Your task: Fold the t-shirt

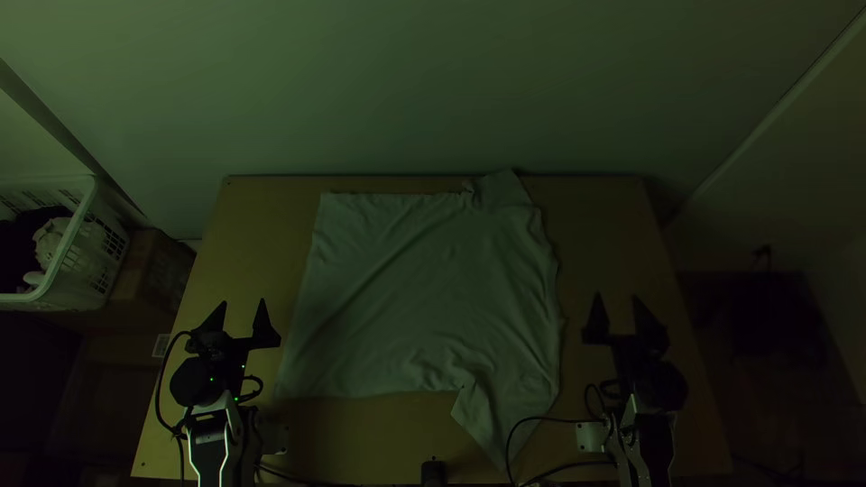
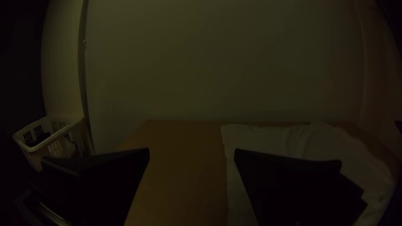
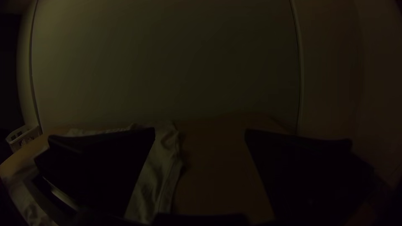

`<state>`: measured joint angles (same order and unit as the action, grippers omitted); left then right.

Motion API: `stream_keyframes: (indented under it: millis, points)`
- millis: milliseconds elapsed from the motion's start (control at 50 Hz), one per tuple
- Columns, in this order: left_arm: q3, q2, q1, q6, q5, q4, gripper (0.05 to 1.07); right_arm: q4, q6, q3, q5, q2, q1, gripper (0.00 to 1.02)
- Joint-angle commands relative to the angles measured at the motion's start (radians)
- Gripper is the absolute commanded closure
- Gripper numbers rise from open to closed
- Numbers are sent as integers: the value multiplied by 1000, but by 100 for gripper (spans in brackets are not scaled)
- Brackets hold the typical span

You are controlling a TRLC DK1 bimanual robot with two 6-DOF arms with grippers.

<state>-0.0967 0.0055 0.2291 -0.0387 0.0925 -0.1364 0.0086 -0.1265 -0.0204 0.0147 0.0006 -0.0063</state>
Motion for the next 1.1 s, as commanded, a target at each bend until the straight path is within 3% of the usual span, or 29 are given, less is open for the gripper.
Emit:
stream_keyframes:
  millis: [0,1080]
  points:
    - [38,-6,-2,-15,1,-45,10,-21,-7,11,-1,-4,9,4]
    - [38,-6,-14,-15,3,-45,10,-21,-7,11,-1,-4,8,4]
